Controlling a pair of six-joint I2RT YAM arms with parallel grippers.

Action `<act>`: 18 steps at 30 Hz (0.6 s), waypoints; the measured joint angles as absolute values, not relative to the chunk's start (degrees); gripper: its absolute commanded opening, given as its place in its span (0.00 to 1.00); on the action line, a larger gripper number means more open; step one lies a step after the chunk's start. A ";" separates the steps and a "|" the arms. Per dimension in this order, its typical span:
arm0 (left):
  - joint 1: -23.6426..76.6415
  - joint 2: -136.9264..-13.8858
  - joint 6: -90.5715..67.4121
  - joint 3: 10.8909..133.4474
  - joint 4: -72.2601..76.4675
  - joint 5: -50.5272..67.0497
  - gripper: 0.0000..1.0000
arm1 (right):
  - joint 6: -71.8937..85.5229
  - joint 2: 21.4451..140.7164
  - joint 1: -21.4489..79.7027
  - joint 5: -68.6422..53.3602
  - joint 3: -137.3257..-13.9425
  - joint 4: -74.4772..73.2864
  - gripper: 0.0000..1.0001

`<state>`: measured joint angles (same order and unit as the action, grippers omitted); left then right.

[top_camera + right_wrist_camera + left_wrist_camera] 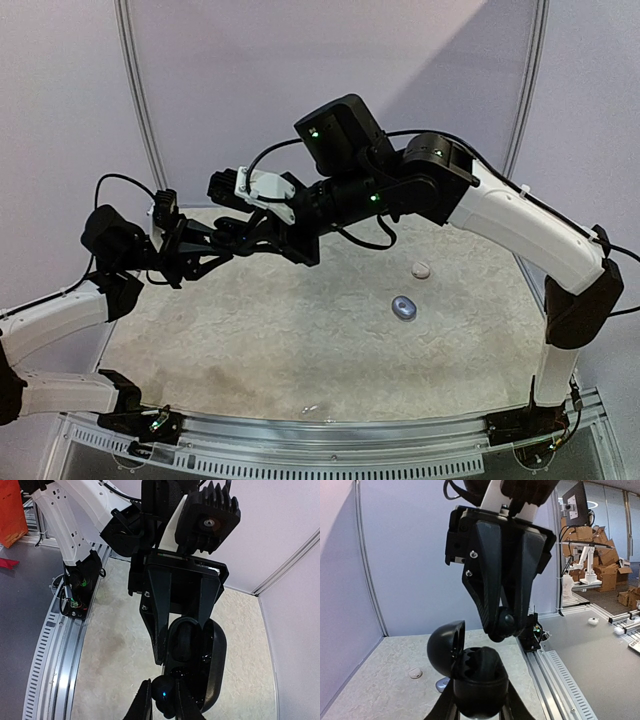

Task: Insert the wireless bluetooth earbuds into the charging case
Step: Insert the right earbud into the right side groove of the charging case.

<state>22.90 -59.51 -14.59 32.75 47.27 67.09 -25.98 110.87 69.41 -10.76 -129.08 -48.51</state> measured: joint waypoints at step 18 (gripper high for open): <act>22.90 -59.66 -14.31 32.97 45.98 67.05 0.00 | -26.94 112.22 68.45 -8.54 -129.60 -48.34 0.02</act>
